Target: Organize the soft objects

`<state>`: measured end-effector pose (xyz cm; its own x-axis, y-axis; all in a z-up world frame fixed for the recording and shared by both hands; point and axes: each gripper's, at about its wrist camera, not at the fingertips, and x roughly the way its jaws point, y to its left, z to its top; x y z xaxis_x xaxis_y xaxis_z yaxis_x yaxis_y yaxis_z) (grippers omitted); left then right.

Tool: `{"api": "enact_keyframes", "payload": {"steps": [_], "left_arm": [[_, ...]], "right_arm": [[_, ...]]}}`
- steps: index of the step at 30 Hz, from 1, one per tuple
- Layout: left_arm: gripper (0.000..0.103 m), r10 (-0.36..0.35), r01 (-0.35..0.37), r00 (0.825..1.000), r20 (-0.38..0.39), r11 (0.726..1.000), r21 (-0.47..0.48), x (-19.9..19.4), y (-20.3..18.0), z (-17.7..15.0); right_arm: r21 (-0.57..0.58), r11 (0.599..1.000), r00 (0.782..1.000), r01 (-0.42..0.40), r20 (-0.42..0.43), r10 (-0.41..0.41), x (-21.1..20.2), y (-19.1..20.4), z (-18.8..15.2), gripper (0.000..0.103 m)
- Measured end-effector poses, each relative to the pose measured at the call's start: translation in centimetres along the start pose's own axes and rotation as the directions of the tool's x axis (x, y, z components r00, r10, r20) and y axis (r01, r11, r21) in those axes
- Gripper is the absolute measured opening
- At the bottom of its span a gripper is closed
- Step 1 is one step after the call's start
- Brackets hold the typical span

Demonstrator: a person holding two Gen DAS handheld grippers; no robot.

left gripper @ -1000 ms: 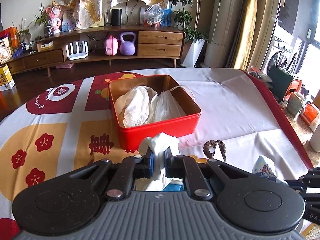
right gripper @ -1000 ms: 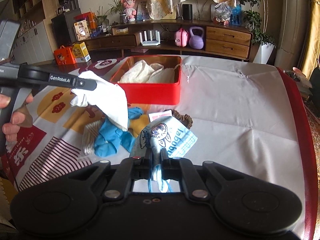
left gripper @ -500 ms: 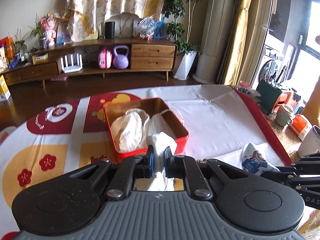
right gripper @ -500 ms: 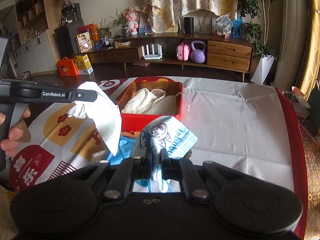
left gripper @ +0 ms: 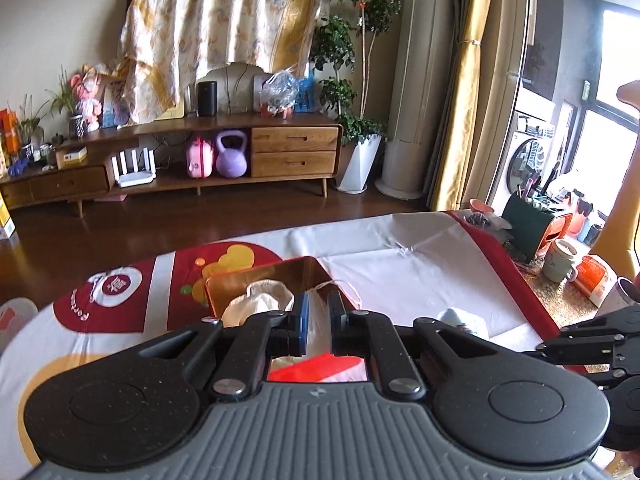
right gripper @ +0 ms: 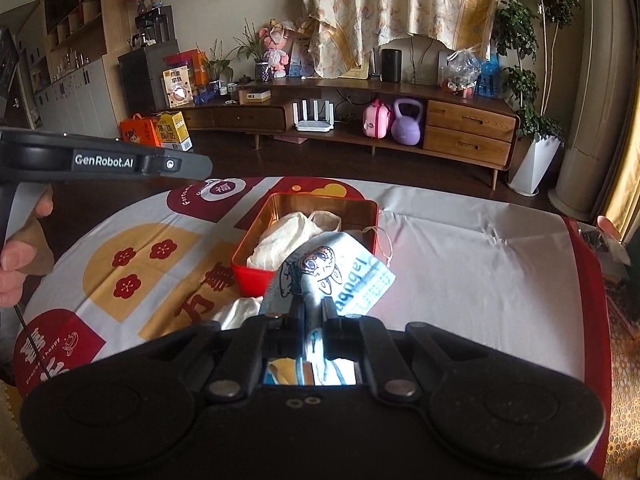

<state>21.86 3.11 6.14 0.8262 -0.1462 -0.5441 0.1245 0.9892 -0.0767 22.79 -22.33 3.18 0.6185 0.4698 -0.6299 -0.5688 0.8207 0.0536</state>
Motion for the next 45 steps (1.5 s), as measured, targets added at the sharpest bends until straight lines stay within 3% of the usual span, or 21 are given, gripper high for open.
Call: {"api": "enact_keyframes", "payload": {"steps": [5, 14, 17, 18, 19, 20, 29, 37, 45], "left_arm": [[0.01, -0.052, 0.05, 0.996, -0.075, 0.998, -0.023, 2.1, 0.5, -2.0], [0.012, -0.051, 0.031, 0.976, -0.211, 0.995, -0.099, 6.1, 1.2, -7.5], [0.038, -0.037, 0.009, 0.972, -0.233, 0.993, -0.12, 7.0, 1.3, -8.3], [0.062, -0.04, 0.01, 0.971, -0.236, 0.992, -0.125, 7.3, 1.3, -8.5], [0.078, -0.043, 0.013, 0.971, -0.234, 0.991, -0.13, 7.5, 1.3, -8.7], [0.08, -0.041, 0.01, 0.973, -0.228, 0.991, -0.133, 7.6, 1.2, -8.9], [0.08, 0.044, -0.076, 0.952, -0.302, 0.992, -0.097, 11.6, 0.6, -10.3], [0.077, 0.08, -0.117, 0.947, -0.31, 0.987, -0.105, 12.9, 1.1, -11.3], [0.033, 0.064, -0.102, 0.949, -0.309, 0.989, -0.107, 12.6, 1.5, -11.4]], "right_arm": [[0.007, 1.0, 1.0, -0.011, -0.024, 0.011, 1.2, -0.1, -0.7, 0.007], [0.026, 0.999, 0.997, -0.02, -0.074, 0.022, 2.7, -0.5, -2.8, 0.008], [0.028, 0.999, 0.996, -0.023, -0.083, 0.025, 2.9, -0.6, -3.2, 0.008], [0.027, 0.999, 0.996, -0.023, -0.085, 0.025, 3.0, -0.7, -3.3, 0.008], [0.029, 0.999, 0.996, -0.025, -0.086, 0.028, 3.1, -0.7, -3.5, 0.008], [0.032, 0.999, 0.996, -0.027, -0.089, 0.03, 3.2, -0.8, -3.6, 0.008], [0.044, 0.999, 0.993, -0.025, -0.116, 0.03, 4.0, -1.4, -4.8, 0.008], [0.052, 0.998, 0.991, -0.022, -0.133, 0.029, 4.4, -1.8, -5.5, 0.008], [0.044, 0.999, 0.991, -0.014, -0.131, 0.02, 4.3, -1.6, -5.4, 0.008]]}}
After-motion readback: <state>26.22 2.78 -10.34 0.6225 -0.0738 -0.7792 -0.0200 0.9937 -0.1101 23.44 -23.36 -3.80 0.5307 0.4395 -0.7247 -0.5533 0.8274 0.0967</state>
